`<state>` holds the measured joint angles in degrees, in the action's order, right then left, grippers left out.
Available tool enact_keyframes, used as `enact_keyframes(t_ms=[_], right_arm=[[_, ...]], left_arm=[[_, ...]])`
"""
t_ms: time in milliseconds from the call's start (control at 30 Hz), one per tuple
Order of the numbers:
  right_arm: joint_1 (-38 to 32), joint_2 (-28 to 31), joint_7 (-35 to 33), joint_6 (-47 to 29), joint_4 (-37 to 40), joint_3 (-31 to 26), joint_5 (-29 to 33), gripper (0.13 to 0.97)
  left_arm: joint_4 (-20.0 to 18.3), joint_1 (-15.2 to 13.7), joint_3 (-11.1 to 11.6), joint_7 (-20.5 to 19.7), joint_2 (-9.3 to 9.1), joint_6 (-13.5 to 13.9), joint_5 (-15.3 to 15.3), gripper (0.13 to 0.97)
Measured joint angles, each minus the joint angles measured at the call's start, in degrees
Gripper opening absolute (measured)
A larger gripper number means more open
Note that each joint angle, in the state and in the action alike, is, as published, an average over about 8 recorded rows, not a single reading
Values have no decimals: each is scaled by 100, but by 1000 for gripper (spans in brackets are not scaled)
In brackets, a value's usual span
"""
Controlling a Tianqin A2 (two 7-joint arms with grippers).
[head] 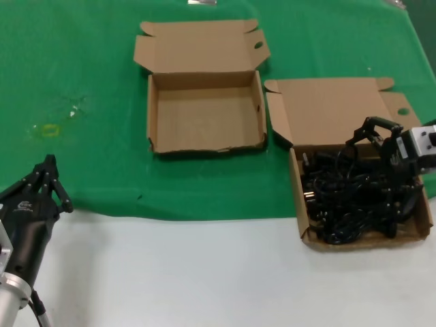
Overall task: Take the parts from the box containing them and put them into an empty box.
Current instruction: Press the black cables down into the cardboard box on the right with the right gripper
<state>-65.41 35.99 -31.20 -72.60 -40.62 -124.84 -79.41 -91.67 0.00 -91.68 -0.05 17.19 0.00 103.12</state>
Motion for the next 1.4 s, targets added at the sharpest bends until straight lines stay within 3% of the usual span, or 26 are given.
enact_keyframes(t_ms=[333, 700, 833, 1133, 1400], right_arm=[[-327, -304, -208, -1, 627, -120, 270, 937], [-271, -177, 66, -139, 343, -138, 408, 816], [-234, -115, 152, -174, 233, -131, 441, 816], [-167, -37, 282, -202, 88, -131, 520, 634], [-157, -66, 293, -133, 94, -153, 610, 417]], left_arm=[[0, 0, 0, 2, 0, 0, -2, 144], [0, 0, 0, 2, 0, 0, -2, 144], [0, 0, 0, 2, 0, 0, -2, 144], [0, 0, 0, 2, 0, 0, -1, 144], [0, 0, 0, 2, 0, 0, -1, 144]])
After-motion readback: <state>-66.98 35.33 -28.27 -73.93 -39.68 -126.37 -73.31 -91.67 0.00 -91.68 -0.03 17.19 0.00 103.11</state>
